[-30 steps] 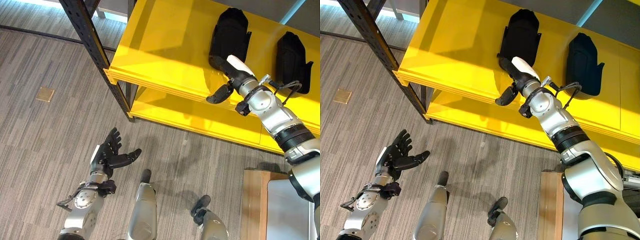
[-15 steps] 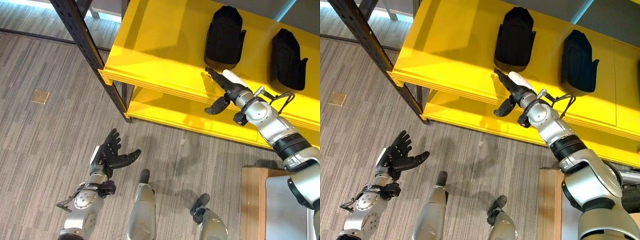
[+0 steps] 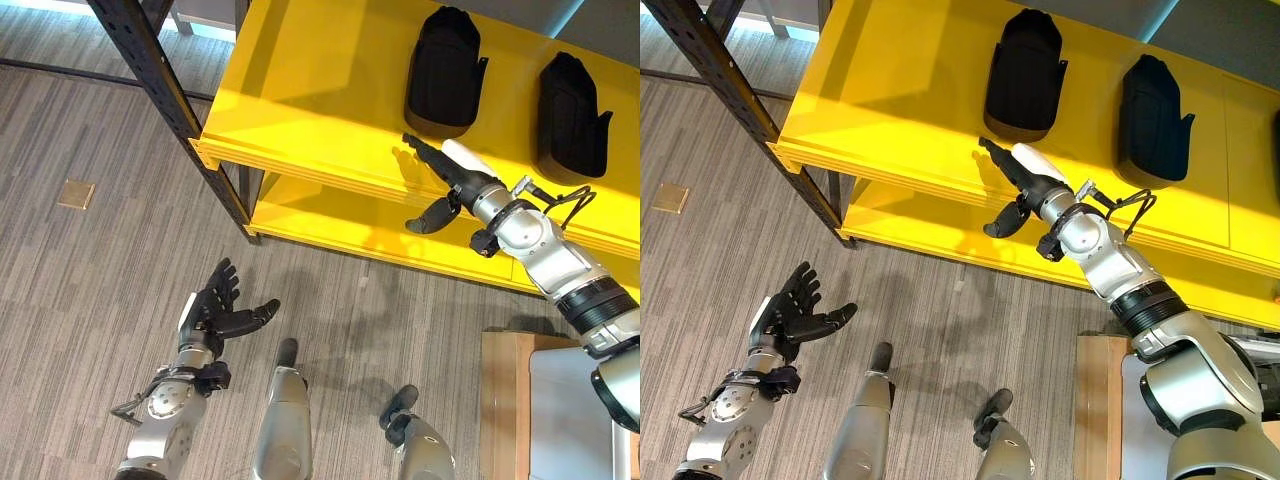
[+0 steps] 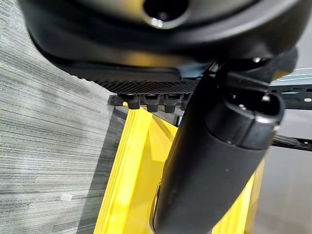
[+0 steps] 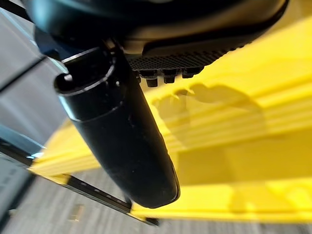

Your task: Move parts from the plastic box to the shelf.

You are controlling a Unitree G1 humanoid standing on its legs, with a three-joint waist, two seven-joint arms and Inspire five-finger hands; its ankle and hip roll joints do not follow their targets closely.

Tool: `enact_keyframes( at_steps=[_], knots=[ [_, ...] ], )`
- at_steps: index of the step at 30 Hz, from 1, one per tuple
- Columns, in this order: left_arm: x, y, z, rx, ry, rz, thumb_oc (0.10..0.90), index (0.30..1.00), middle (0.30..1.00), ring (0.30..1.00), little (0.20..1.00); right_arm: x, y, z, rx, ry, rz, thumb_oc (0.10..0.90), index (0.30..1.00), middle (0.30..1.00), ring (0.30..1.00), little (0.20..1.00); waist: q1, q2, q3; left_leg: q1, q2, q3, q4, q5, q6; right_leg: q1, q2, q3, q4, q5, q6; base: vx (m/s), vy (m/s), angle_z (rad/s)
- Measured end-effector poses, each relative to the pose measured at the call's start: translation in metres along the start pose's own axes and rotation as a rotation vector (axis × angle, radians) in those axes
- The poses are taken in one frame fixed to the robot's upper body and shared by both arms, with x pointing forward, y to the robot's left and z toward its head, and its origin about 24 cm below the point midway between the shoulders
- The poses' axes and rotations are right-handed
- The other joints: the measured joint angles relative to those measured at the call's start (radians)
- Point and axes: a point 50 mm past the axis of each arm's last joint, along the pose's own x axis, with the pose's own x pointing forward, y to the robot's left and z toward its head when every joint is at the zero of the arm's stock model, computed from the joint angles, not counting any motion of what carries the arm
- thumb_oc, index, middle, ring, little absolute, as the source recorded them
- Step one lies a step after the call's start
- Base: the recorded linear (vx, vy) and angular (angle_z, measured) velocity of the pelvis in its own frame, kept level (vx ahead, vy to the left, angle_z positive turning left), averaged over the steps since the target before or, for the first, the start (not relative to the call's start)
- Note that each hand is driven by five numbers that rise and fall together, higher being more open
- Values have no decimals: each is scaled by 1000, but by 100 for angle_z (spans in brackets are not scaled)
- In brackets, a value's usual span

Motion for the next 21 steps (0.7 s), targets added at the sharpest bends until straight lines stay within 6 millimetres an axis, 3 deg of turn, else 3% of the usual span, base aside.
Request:
enact_keyframes(
  at_steps=[3, 10, 11, 14, 21],
  knots=[
    [-2, 7, 1, -6, -4, 33, 900, 1000, 1000, 1000, 1000, -16, -10, 19, 16, -120, -29, 900, 1000, 1000, 1000, 1000, -16, -9, 4, 0, 1, 0, -1, -1, 1, 0, 1, 0, 0, 0, 0, 0, 0, 0],
    [-5, 11, 0, -12, -3, 57, 900, 1000, 1000, 1000, 1000, -47, -23, 36, 24, -256, -69, 900, 1000, 1000, 1000, 1000, -42, -17, 7, 0, 3, -1, 1, -2, 2, -1, 2, 1, 4, -1, 0, 0, 0, 0],
    [-6, 11, -2, -22, 1, 65, 900, 1000, 1000, 1000, 1000, -60, -23, 33, 37, -269, -89, 900, 1000, 1000, 1000, 1000, -45, -19, 7, -1, 2, -1, 2, -2, 3, -1, 2, 2, 5, -1, -1, 0, 0, 0],
    [-8, 8, -6, -30, 11, 58, 900, 1000, 1000, 1000, 1000, -67, -22, 23, 23, -232, -76, 900, 1000, 1000, 1000, 1000, -57, -20, 7, -2, 4, 1, 3, -3, 3, -6, 2, 7, 11, -8, -8, 5, -14, -4],
    [-6, 7, -4, 2, 7, 48, 900, 1000, 1000, 1000, 1000, -55, -41, -12, -2, -54, -118, 900, 1000, 1000, 1000, 1000, -50, -21, 7, -15, 8, 10, 3, -1, 1, -34, 2, 21, 22, -8, -8, -1, -4, -3]
  ],
)
